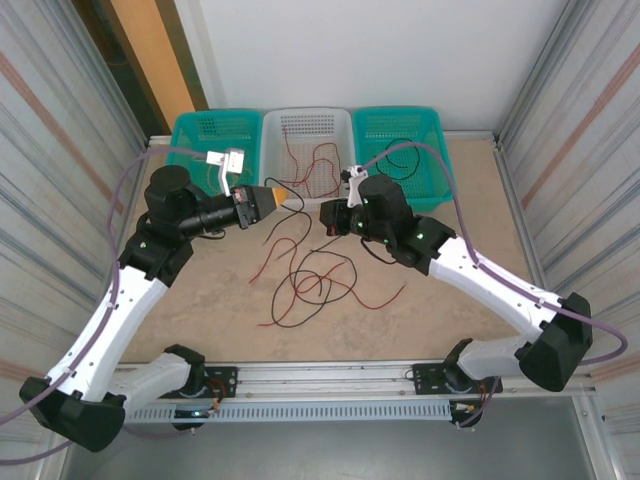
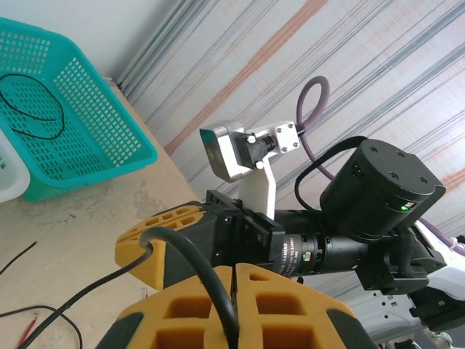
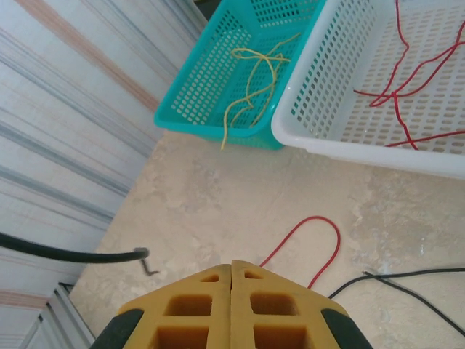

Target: Untangle the cables

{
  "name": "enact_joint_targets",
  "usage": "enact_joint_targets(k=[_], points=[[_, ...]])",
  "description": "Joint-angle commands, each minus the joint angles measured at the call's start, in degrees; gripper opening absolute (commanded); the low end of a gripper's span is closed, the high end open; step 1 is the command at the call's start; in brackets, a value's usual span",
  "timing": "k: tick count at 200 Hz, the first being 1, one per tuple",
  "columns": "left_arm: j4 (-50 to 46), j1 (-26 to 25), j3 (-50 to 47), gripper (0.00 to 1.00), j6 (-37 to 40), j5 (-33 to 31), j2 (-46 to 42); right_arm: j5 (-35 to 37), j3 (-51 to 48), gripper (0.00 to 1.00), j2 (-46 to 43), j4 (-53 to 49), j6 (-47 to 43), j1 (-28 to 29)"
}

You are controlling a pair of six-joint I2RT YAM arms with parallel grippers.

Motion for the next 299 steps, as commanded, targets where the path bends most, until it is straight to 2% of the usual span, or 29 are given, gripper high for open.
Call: enact_joint_targets(k=[1,14,48,72,104,143,181,199,229,256,263,272,290,299], points=[[2.45,0.75,-0.90,0.00,-1.16,1.19,-1.04,0.74,0.78,0.00,-2.51,-1.35,-1.40,-0.52],[2.60,0.87,-0.81,0.00,-1.25,1.79,-0.82,0.49,0.72,0.08,-3.40,-1.80,-2.47,0.01],[3.44,1.28,-0.76,0.00,-1.58,3.08,-0.65,-0.52,1.17,0.40,-4.36,-2.94,-6.30,2.39],[4.23,1.22,-0.71,0.00,-1.88,4.14,-0.08,2.39,4.05,0.48,-2.93,-5.67,-9.08,4.58],[4.22,1.34,-0.20,0.00,-1.65,5.81,0.58,4.35,7.76,0.50,-0.98,-8.25,-11.73,5.46],[4.74,1.38,-0.07,0.00,-1.81,8.17,1.01,1.37,8.43,0.53,-0.85,-7.47,-13.86,6.52],[7.10,1.38,0.01,0.00,-3.18,10.94,2.08,4.26,10.05,0.52,0.53,-8.34,-15.35,7.23],[6.72,1.35,0.16,0.00,-3.00,11.23,2.21,4.45,10.66,0.45,0.74,-8.25,-15.53,6.75],[5.65,1.38,0.06,0.00,-2.30,10.94,2.28,4.70,10.88,0.15,0.56,-8.03,-15.63,6.34],[6.47,1.34,-0.40,0.00,-2.95,11.69,2.73,5.51,10.94,0.09,0.45,-8.33,-15.89,6.21],[6.61,1.38,-0.38,0.00,-3.00,11.77,2.84,5.67,10.96,0.11,0.39,-8.47,-15.97,6.03],[6.55,1.38,-0.29,0.00,-3.03,11.91,2.96,5.45,10.98,0.17,0.49,-8.51,-15.97,5.90],[6.82,1.38,-0.09,0.00,-2.95,12.84,3.23,5.40,11.24,0.42,0.68,-8.60,-16.36,5.81],[6.83,1.38,0.09,0.00,-2.98,13.30,3.40,5.27,11.42,0.49,0.95,-8.75,-16.70,5.81]])
